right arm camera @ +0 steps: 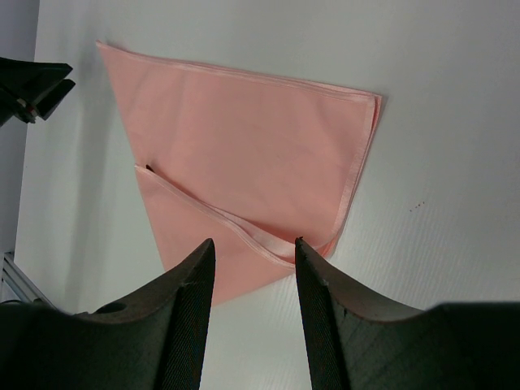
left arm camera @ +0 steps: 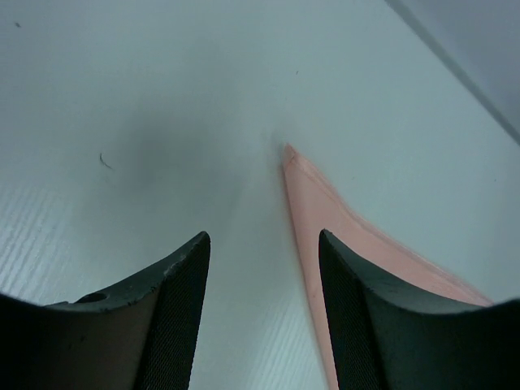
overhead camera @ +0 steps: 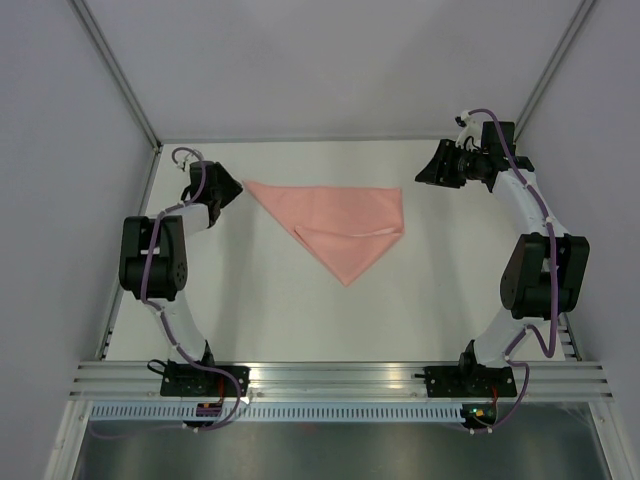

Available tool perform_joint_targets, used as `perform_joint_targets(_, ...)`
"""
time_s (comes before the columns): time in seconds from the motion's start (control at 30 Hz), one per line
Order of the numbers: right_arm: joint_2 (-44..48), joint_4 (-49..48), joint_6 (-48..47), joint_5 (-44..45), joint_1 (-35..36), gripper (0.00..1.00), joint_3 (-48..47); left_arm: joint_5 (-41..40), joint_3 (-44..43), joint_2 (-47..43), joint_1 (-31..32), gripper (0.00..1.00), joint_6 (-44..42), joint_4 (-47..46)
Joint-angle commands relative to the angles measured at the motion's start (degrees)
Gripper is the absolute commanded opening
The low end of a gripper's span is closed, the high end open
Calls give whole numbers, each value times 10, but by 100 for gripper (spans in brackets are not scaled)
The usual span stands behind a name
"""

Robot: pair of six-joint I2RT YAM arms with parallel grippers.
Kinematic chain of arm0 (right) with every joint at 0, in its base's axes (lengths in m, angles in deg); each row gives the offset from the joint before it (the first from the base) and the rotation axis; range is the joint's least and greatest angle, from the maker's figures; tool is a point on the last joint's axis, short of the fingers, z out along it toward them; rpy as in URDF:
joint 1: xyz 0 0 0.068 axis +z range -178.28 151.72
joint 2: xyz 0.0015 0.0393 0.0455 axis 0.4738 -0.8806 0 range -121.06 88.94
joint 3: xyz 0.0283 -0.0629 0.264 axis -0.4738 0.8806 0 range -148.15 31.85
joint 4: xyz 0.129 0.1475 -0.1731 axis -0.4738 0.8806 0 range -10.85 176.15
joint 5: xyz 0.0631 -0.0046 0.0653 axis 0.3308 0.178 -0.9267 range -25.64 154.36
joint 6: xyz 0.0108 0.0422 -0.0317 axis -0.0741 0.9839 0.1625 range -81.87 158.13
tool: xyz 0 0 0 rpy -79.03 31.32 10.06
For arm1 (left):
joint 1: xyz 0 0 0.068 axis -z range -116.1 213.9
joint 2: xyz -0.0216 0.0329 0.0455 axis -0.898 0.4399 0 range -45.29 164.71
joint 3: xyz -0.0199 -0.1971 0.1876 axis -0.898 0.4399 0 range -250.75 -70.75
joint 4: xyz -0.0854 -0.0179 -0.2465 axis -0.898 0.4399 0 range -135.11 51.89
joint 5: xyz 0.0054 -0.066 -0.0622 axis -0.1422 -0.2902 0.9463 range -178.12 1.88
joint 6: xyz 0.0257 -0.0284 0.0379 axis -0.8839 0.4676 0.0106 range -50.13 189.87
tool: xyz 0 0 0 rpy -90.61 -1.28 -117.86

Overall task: Fold the napkin, place the utensils inside, and roll it up
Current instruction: Fold the napkin

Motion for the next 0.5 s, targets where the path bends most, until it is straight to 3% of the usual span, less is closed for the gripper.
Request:
perform_joint_targets(0.0, -3, 1, 13, -10, 3, 50, -7, 96, -30, 47, -3, 61, 21, 4)
perform_joint_targets(0.17, -7, 1, 14, -10, 3, 50, -7, 138, -49, 79, -3, 62, 42, -29)
perform_joint_targets(0.47, -9, -1, 15, -9, 3, 50, -8, 139, -122, 139, -3, 54, 73, 36)
